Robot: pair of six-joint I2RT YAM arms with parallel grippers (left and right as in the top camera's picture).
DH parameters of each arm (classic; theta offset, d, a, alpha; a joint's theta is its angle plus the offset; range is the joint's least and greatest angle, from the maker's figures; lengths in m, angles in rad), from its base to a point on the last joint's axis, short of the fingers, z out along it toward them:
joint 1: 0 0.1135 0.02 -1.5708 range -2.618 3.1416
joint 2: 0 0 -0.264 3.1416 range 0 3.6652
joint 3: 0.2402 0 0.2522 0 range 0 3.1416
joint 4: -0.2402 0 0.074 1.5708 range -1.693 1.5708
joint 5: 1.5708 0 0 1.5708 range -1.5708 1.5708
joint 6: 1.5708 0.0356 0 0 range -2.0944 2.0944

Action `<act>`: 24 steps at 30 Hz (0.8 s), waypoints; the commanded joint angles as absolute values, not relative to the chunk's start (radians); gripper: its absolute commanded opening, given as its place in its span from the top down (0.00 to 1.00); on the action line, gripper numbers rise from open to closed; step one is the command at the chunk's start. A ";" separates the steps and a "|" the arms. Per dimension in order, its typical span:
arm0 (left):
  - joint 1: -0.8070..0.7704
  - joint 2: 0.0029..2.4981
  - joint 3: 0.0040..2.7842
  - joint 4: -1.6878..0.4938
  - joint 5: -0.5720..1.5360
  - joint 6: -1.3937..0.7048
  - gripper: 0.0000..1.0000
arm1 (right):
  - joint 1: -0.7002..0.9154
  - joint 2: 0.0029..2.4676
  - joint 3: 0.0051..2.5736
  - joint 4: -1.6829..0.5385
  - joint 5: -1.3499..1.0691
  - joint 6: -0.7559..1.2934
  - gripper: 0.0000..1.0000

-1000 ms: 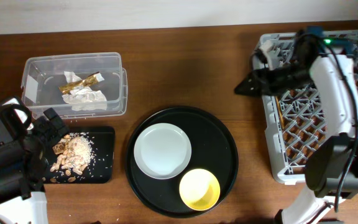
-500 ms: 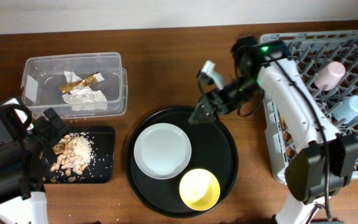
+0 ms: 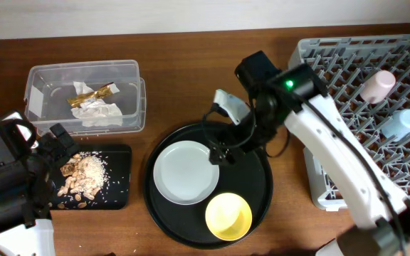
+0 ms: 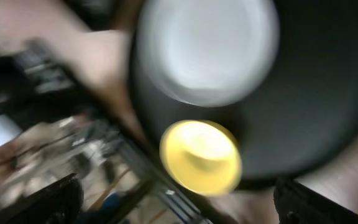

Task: Sort waste into correct bins and load items into the dishwasher rack
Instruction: 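Move the right gripper from the rack to the yellow bowl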

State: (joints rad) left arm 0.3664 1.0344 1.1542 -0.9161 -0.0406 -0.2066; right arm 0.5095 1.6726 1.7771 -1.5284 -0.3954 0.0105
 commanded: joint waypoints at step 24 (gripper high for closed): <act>0.371 1.035 1.164 -0.914 -0.041 -0.216 0.01 | 0.839 1.608 1.770 -1.497 -0.292 0.298 0.01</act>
State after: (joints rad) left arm 0.3664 1.0344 1.1542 -0.9161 -0.0406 -0.2066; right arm 0.7940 1.5707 1.7771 -1.5093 -0.2558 0.2890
